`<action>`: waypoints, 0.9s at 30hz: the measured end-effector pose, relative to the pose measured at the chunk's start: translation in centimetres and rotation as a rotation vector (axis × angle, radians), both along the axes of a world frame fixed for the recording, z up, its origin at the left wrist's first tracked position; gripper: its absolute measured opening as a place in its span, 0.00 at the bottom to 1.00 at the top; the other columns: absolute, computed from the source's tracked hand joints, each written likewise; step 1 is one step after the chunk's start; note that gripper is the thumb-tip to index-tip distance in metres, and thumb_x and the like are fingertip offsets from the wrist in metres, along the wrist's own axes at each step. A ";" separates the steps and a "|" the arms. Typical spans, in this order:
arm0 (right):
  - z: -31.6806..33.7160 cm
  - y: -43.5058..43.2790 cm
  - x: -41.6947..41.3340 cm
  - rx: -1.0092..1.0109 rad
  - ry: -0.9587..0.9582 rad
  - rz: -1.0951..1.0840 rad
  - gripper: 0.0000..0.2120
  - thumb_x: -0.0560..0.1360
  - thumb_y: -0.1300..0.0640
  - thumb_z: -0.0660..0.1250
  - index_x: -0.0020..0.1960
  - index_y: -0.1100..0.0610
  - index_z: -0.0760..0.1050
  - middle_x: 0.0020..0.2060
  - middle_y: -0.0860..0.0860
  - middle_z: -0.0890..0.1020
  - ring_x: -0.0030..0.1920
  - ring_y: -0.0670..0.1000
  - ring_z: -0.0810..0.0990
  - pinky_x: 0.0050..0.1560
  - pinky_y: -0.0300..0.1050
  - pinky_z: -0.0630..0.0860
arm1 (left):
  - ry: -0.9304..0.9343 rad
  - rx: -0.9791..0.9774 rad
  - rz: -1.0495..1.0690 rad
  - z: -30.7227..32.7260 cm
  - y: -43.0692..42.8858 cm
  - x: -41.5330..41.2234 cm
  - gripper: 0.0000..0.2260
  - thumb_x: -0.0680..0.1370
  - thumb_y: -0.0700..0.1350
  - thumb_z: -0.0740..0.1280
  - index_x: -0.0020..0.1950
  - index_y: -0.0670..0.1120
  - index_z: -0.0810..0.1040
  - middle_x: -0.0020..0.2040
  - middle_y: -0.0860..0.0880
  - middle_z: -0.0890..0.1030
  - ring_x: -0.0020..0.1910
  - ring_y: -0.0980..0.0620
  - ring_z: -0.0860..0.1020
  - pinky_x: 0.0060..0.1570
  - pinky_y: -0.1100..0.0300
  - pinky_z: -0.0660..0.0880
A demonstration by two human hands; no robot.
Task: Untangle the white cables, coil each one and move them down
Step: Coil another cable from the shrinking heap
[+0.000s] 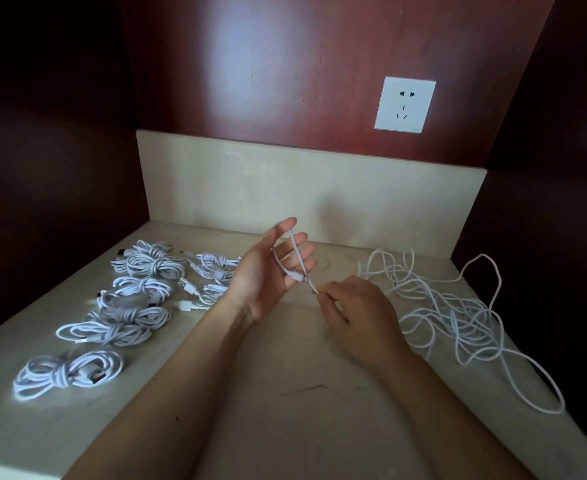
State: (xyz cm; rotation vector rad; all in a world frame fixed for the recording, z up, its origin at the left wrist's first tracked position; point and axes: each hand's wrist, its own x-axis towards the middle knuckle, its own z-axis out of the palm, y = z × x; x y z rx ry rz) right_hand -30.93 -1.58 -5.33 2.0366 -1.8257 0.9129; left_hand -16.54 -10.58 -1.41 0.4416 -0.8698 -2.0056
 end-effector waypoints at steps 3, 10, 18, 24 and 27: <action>0.0 0.0 0.3 0.030 0.041 0.046 0.16 0.77 0.49 0.56 0.43 0.54 0.80 0.31 0.49 0.78 0.36 0.52 0.74 0.39 0.50 0.72 | -0.074 0.019 0.037 -0.1 0.3 -0.1 0.09 0.83 0.46 0.58 0.55 0.49 0.78 0.36 0.51 0.72 0.27 0.55 0.68 0.28 0.64 0.71; -0.7 -0.5 -0.7 0.018 0.046 0.067 0.13 0.73 0.46 0.61 0.37 0.51 0.78 0.34 0.45 0.80 0.41 0.47 0.77 0.73 0.47 0.60 | -0.104 -0.024 0.098 -0.1 -0.1 0.8 0.08 0.80 0.43 0.56 0.43 0.51 0.70 0.31 0.54 0.63 0.25 0.57 0.54 0.20 0.67 0.52; 0.9 1.1 0.2 -0.057 -0.669 0.198 0.10 0.67 0.54 0.69 0.31 0.55 0.69 0.26 0.48 0.71 0.29 0.46 0.70 0.33 0.42 0.67 | -0.196 0.040 0.050 -0.3 -0.4 0.9 0.08 0.79 0.44 0.57 0.42 0.49 0.72 0.35 0.52 0.63 0.27 0.57 0.58 0.21 0.69 0.56; 1.1 0.9 0.6 -0.067 -0.861 0.287 0.09 0.70 0.60 0.70 0.34 0.64 0.74 0.29 0.58 0.75 0.31 0.46 0.72 0.33 0.38 0.68 | -0.306 0.004 -0.071 -0.8 -0.3 0.4 0.08 0.79 0.44 0.56 0.43 0.48 0.72 0.34 0.52 0.63 0.24 0.58 0.59 0.20 0.69 0.54; 1.2 0.7 0.5 -0.108 -0.860 0.278 0.08 0.74 0.65 0.72 0.37 0.61 0.78 0.31 0.54 0.79 0.33 0.45 0.75 0.36 0.37 0.70 | -0.321 -0.013 -0.230 -0.7 0.2 -0.2 0.06 0.75 0.43 0.57 0.38 0.50 0.66 0.32 0.53 0.61 0.23 0.58 0.55 0.20 0.68 0.49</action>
